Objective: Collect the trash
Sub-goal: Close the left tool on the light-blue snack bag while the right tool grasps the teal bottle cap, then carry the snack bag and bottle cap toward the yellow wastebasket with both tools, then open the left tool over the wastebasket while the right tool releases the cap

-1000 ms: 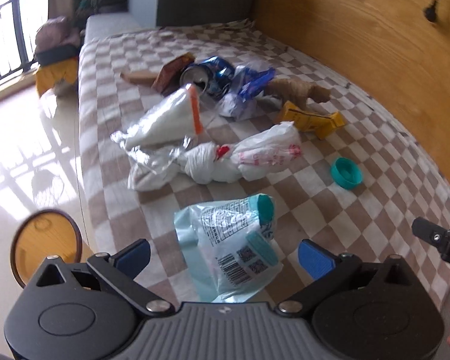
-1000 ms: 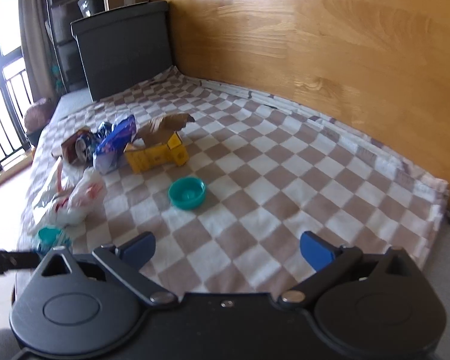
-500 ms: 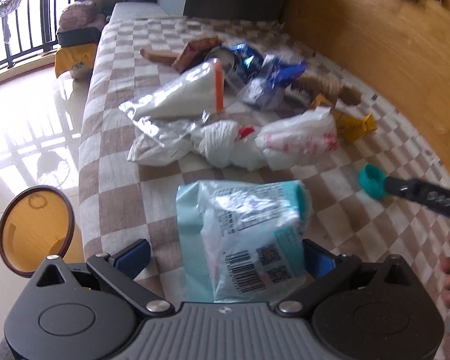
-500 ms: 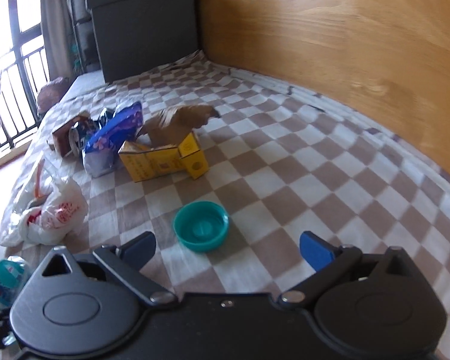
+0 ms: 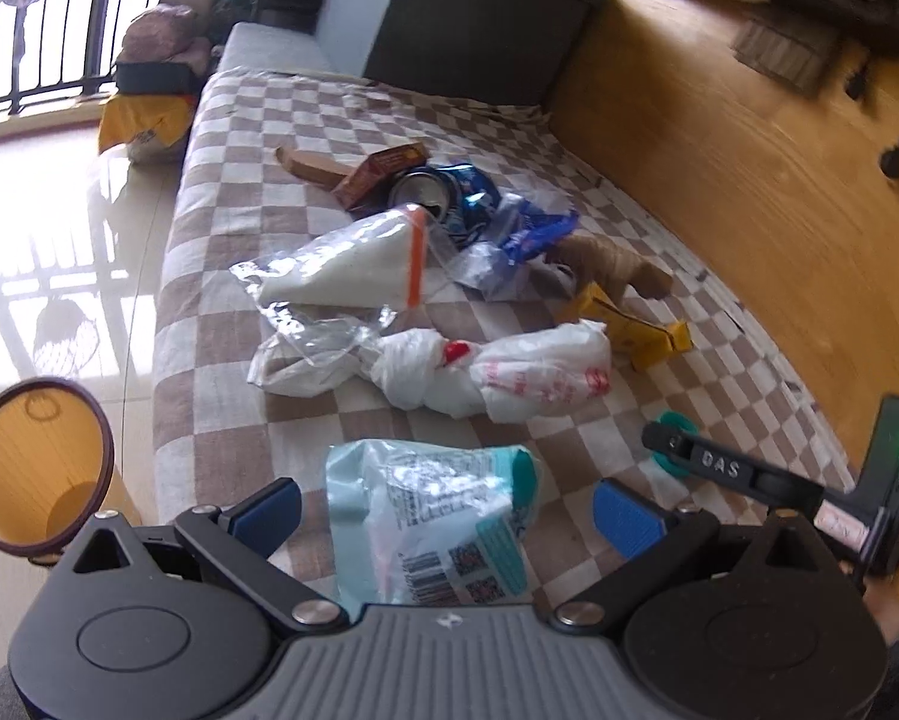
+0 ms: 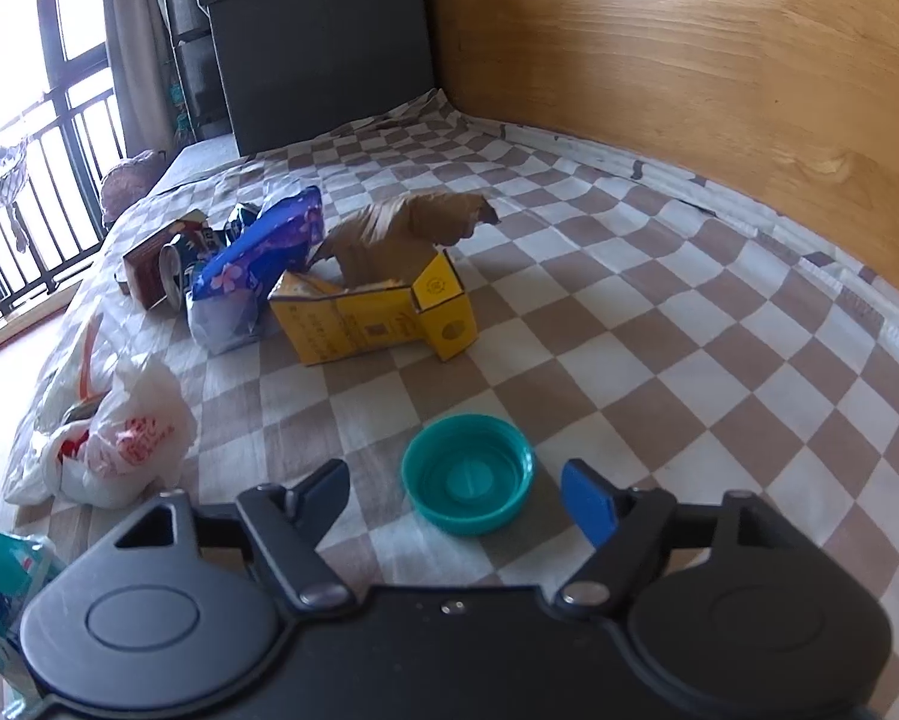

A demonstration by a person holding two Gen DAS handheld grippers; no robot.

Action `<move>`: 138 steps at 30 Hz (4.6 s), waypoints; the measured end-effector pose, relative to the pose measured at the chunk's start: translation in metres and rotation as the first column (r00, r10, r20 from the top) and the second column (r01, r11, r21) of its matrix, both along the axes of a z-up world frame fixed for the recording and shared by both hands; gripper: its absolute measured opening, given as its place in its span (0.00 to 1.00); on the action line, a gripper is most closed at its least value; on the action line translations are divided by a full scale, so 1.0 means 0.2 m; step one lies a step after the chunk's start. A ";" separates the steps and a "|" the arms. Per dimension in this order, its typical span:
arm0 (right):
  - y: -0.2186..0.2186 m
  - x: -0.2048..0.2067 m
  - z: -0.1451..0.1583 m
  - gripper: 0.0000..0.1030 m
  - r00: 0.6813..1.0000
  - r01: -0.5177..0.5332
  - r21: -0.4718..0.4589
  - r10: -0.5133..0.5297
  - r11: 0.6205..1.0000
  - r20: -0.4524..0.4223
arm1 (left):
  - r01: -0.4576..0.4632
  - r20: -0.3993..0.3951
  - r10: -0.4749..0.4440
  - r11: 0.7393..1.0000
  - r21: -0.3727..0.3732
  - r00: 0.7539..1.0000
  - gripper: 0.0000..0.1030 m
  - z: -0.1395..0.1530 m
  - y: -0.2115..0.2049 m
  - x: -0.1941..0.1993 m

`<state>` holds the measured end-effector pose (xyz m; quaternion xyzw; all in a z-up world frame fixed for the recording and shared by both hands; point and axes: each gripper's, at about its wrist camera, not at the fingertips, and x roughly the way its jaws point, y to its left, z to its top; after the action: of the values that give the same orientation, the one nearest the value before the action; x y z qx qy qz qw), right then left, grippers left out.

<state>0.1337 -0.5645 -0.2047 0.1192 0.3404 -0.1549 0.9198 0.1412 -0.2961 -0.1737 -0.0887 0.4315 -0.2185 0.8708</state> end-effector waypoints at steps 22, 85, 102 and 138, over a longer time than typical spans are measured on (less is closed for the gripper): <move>0.12 -0.06 -0.02 0.48 0.998 -0.023 -0.027 0.022 0.999 -0.053 | 0.058 -0.152 -0.073 0.994 -0.098 0.986 0.64 -0.15 0.01 0.05; 2.13 0.58 0.32 0.48 0.857 -0.513 0.033 0.514 0.858 -0.045 | -0.364 0.047 0.363 0.905 0.220 0.931 0.54 0.00 1.76 0.41; 2.28 1.23 -0.37 0.48 0.846 -0.470 0.141 0.490 0.871 -0.211 | -0.363 -0.070 0.404 0.875 0.321 0.912 0.54 -0.57 1.81 1.01; 2.35 1.47 -1.04 0.52 0.689 -0.556 0.212 0.588 0.804 -0.424 | -0.221 -0.296 0.358 0.885 0.409 0.886 0.59 -1.16 1.82 1.23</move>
<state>0.4282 -0.0949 -0.4133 -0.0035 0.5777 0.1267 0.8063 0.3882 0.0685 -0.4063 -0.0290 0.5991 0.0204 0.7999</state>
